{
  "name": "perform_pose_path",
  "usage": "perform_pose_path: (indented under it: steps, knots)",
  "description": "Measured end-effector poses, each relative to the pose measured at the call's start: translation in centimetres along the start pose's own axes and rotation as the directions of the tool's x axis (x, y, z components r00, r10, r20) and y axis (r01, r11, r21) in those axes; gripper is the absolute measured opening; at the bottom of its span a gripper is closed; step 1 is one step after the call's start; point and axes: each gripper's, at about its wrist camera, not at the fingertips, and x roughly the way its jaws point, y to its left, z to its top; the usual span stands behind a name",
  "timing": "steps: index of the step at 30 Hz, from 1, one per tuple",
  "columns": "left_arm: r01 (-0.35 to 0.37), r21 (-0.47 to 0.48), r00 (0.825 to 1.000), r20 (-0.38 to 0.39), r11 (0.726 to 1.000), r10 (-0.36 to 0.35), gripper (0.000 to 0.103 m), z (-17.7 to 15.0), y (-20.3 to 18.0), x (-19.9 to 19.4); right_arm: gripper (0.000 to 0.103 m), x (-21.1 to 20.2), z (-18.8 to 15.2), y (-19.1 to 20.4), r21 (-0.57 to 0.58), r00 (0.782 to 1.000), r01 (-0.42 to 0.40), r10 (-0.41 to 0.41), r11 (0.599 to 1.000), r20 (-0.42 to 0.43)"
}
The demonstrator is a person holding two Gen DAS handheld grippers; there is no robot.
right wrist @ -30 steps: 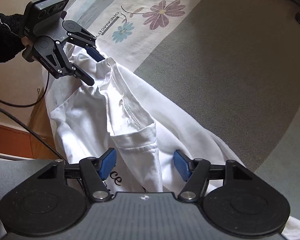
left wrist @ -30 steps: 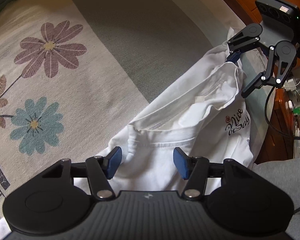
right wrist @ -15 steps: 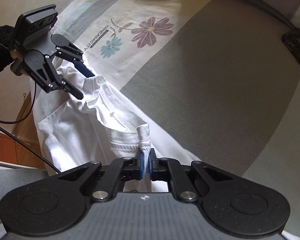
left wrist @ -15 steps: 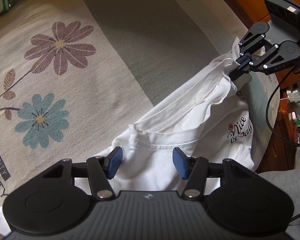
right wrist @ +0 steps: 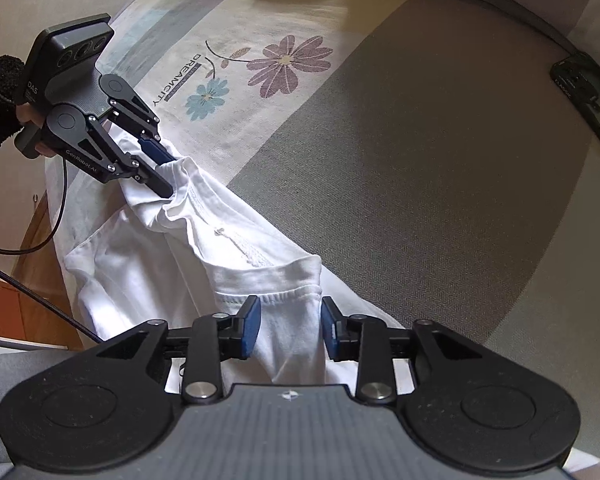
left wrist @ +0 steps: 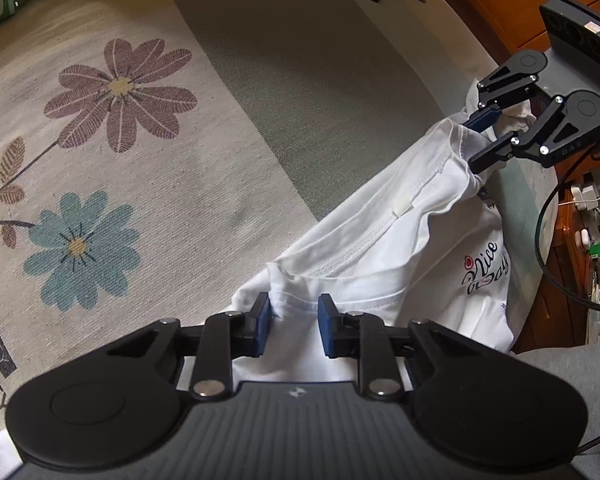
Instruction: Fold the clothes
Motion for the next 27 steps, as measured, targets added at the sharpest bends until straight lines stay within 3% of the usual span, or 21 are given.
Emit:
perform_pose_path:
  steps: [3,4,5,13,17,27]
  knots:
    - [-0.014,0.030,1.000,-0.023,0.999,0.014,0.020,-0.3,-0.6,0.5,0.047,-0.5,-0.2,-0.2,0.036,0.999,0.005,-0.006,0.999,0.034]
    - [-0.031,0.032,0.999,-0.020,0.999,0.032,0.017,-0.2,-0.7,0.5,0.048,-0.7,-0.2,-0.3,0.047,0.999,0.008,-0.010,0.999,0.046]
    - [-0.056,0.038,0.998,-0.012,0.998,0.056,0.006,-0.1,-0.8,0.3,0.049,-1.0,-0.1,-0.3,0.056,0.998,0.019,-0.022,0.998,0.059]
    - [-0.205,0.061,0.975,0.106,0.977,0.197,0.003,2.1,-0.8,-2.5,0.053,-3.0,-0.3,-1.5,0.132,0.987,0.067,-0.086,0.989,0.138]
    - [-0.259,0.062,0.955,0.167,0.964,0.246,0.003,4.0,-0.2,-4.0,0.053,-3.4,-0.6,-2.2,0.189,0.980,0.075,-0.107,0.979,0.166]
    - [-0.415,0.120,0.883,0.290,0.902,0.368,0.003,11.5,1.1,-4.6,0.053,-4.0,-0.6,-3.0,0.248,0.964,0.100,-0.155,0.963,0.214]
